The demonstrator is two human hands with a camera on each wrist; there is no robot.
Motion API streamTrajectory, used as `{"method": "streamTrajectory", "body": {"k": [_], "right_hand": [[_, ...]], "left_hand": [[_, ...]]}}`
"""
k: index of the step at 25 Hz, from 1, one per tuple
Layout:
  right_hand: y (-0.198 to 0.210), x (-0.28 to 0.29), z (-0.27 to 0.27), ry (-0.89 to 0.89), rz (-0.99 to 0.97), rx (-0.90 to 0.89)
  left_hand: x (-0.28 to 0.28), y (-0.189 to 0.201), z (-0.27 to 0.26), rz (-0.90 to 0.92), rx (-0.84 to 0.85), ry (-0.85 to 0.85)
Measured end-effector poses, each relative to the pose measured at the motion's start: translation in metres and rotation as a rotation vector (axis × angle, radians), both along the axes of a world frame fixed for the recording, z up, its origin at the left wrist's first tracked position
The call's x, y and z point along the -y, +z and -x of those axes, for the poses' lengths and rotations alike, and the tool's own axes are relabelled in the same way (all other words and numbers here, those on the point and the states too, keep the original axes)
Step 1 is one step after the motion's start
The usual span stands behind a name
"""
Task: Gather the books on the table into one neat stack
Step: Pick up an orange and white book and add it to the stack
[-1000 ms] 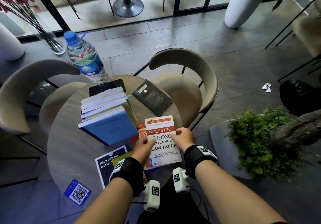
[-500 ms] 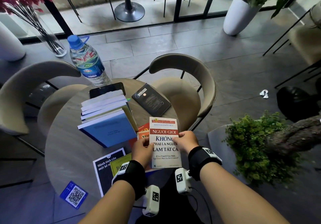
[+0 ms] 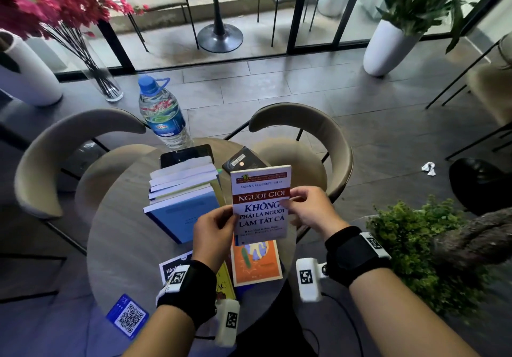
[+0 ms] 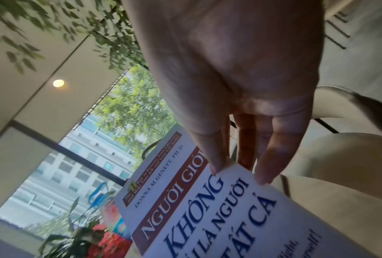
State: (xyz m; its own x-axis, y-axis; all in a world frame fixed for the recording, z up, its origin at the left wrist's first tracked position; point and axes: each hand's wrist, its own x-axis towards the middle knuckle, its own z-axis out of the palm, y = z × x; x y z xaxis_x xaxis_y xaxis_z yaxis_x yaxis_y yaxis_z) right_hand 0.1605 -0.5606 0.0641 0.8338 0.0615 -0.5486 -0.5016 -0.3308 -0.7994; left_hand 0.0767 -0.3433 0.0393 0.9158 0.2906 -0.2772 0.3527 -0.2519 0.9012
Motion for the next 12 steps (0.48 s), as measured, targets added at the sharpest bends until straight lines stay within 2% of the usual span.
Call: {"method": "streamTrajectory", "body": {"k": [6, 9, 12], "right_hand": [[0.017, -0.043, 0.008, 0.151, -0.065, 0.072], [0.001, -0.061, 0.011, 0.258, -0.051, 0.132], [-0.022, -0.085, 0.02, 0.276, -0.081, 0.154]], "left_hand": [[-0.056, 0.013, 0.022, -0.209, 0.104, -0.002], [-0.083, 0.009, 0.035, -0.277, 0.124, 0.053], [-0.105, -0.006, 0.049, -0.392, 0.132, 0.096]]}}
